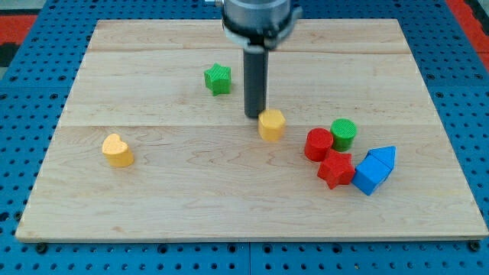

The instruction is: Move the green star closer to the group of blocks

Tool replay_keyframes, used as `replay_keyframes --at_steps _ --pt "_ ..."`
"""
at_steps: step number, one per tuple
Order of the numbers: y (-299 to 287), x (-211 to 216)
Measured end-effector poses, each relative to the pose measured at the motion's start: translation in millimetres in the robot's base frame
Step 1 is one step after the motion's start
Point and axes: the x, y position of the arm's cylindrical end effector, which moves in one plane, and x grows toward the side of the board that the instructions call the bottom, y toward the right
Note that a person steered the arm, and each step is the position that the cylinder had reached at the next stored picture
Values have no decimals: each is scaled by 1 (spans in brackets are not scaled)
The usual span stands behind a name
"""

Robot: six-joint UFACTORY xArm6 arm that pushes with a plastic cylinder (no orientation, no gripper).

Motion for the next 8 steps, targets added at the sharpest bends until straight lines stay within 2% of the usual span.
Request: replay_keyframes --at_steps 2,3,4,5,6,7,8 --pt "19 24" --pt "52 20" --pt "-4 -18" --pt "53 -99" --pt "39 -159" --pt "-55 -158" --pt "-64 -109"
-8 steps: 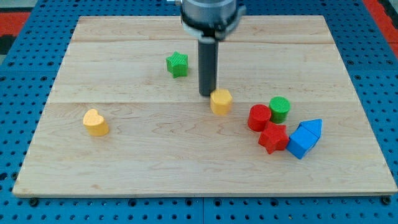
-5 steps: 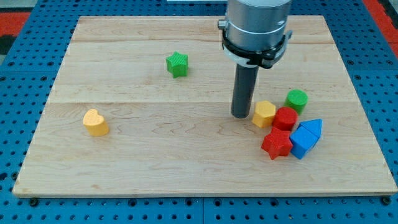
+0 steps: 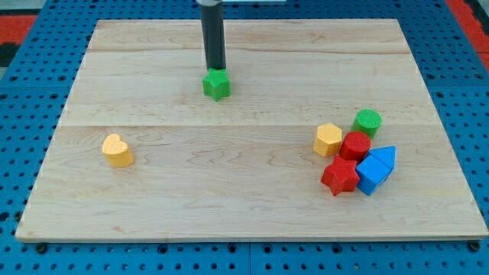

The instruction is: Move the green star closer to the group of blocks

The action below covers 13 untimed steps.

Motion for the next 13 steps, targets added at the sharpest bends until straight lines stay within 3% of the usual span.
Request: replay_keyframes --at_steps 1,4,5,6,8,9,10,11,12,13 --pt "40 40" --pt "47 27" --pt "30 27" --pt "-40 27" --pt "-30 58" --pt "15 76" --pt "101 134" --pt "126 163" --pt "32 167" --pt "-46 221"
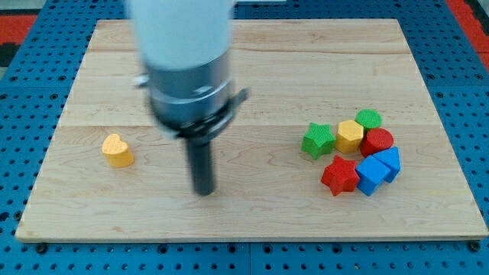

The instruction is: Move the green star closer to the group of blocks

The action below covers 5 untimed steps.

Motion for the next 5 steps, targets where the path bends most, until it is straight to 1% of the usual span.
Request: replay_keyframes --at_steps 1,2,3,4,5 --pt "-124 -11" --pt "-127 -57" --pt "-21 -67" --pt "33 -70" --pt "-5 -94"
